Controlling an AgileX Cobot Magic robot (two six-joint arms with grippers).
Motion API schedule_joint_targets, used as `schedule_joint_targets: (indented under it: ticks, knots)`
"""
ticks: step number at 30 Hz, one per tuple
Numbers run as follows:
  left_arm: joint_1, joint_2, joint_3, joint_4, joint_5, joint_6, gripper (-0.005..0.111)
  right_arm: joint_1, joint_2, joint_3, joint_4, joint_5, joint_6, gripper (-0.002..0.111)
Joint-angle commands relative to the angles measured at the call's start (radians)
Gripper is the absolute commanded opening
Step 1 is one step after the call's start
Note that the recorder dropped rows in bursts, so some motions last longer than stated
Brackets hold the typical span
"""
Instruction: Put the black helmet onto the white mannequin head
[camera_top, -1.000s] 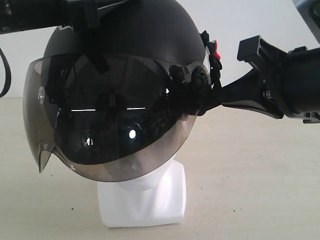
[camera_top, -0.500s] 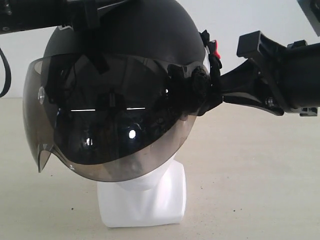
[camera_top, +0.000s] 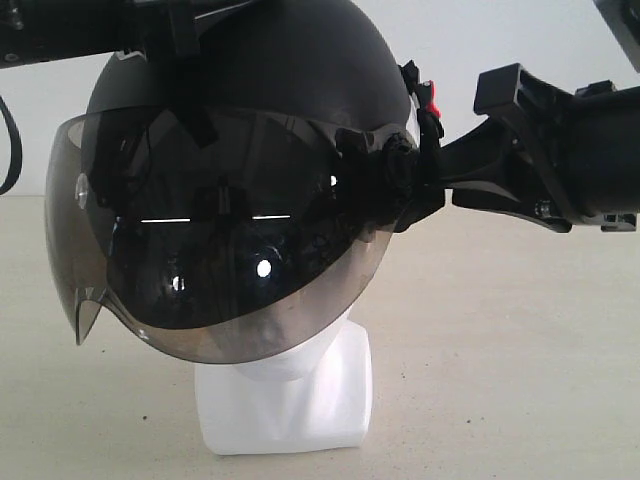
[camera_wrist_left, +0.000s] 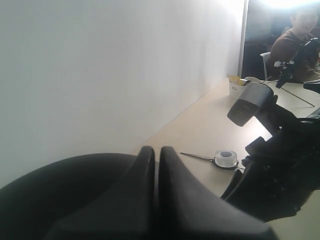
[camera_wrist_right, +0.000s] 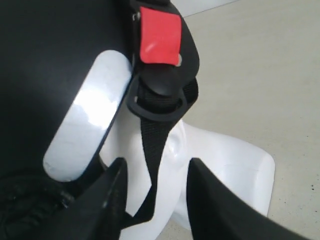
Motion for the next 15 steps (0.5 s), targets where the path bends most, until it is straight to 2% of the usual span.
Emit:
schedule_joint_targets:
  ticks: [1,13,15]
  knots:
    - [0.000,0.013,0.015,0.037,0.065,-0.002,0.005,-0.002,-0.001,-0.004,-0.008,0.015,0.004,0.037]
    - [0.000,0.013,0.015,0.037,0.062,-0.002,0.005,-0.002,0.057,-0.004,-0.008,0.016,0.023,0.037]
    - [0.000,0.013,0.015,0.037,0.062,-0.002,0.005,-0.002,0.057,-0.004,-0.008,0.009,0.028,0.034]
